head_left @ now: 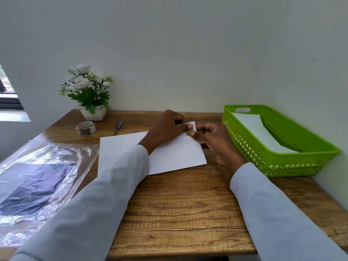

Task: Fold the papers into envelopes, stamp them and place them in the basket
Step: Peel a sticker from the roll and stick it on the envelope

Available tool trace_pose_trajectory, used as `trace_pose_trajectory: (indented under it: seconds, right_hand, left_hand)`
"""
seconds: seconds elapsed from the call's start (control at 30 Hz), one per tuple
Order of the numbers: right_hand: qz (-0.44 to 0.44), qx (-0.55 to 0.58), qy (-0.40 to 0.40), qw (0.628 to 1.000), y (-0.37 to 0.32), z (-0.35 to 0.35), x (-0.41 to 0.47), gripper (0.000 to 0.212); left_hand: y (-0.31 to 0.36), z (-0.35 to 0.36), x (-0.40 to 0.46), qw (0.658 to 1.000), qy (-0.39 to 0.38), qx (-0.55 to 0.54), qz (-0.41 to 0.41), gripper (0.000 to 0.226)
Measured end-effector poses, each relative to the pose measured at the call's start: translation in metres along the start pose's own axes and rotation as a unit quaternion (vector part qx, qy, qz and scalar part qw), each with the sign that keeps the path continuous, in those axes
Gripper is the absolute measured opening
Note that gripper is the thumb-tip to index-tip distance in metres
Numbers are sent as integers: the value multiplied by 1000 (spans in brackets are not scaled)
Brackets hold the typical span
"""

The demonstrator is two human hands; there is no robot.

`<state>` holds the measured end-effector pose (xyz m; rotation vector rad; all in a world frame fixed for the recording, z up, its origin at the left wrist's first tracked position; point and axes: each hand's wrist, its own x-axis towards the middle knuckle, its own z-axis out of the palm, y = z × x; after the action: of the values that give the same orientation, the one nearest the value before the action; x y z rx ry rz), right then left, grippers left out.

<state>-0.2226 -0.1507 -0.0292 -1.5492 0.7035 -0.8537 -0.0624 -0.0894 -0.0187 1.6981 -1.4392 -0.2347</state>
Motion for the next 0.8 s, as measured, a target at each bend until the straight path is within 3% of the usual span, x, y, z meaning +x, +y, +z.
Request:
trace_pose_trajectory:
  seconds: [0.6,0.7,0.8]
  right_hand:
    - [45,-9,-18,999,-5,-4,-2,17]
    - [50,15,-1,999,-8,-1,-2,15]
    - [51,50,45,996,-14,-5,-1,11]
  left_hand:
    - [0,0,-1,999,-12,23,30,25]
    - [4,-5,-5,999,-3,3,33,25]
    - [2,-18,-9,998,-1,63,6,35]
